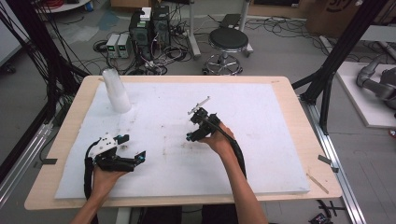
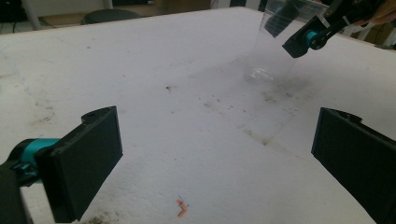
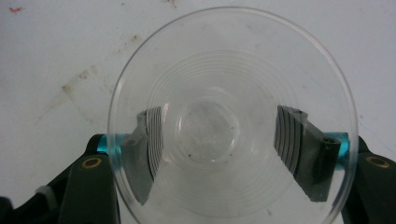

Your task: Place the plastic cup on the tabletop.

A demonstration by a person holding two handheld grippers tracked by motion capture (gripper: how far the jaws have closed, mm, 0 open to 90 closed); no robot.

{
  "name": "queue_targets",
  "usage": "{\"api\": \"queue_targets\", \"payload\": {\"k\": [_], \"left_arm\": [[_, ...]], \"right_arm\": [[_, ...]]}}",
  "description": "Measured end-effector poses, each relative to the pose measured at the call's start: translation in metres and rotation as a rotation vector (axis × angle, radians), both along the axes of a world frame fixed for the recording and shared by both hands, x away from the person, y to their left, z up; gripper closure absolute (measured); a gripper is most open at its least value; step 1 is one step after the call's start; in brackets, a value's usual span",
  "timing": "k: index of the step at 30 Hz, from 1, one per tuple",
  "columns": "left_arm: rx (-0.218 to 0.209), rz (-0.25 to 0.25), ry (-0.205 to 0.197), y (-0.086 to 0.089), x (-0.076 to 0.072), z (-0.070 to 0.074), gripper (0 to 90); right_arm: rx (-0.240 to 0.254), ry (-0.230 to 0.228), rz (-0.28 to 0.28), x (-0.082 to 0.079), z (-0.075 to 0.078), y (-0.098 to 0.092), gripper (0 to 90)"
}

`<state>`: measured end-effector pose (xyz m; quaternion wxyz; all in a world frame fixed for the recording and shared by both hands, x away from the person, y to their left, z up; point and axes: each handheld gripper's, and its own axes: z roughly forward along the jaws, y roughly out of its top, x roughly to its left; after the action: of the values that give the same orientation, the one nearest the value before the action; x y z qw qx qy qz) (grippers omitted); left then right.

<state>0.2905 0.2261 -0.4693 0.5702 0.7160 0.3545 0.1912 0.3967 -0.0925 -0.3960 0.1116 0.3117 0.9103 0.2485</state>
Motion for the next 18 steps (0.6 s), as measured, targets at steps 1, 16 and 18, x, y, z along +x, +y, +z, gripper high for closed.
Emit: {"api": "queue_targets", "payload": {"k": [1, 16, 18], "left_arm": [[0.001, 0.001, 0.0, 0.0, 0.0, 0.0, 1.7], [-0.004, 0.002, 0.005, 0.001, 0.0, 0.0, 1.7], [-0.005, 0.002, 0.006, 0.001, 0.0, 0.0, 1.7]], "right_arm": [[-0.003, -0.004, 0.006, 0.001, -0.001, 0.0, 33.5], [-0.01, -0.031, -0.008, 0.003, -0.016, 0.006, 13.0], [-0.009, -0.034, -0.007, 0.002, -0.015, 0.005, 13.0]]}}
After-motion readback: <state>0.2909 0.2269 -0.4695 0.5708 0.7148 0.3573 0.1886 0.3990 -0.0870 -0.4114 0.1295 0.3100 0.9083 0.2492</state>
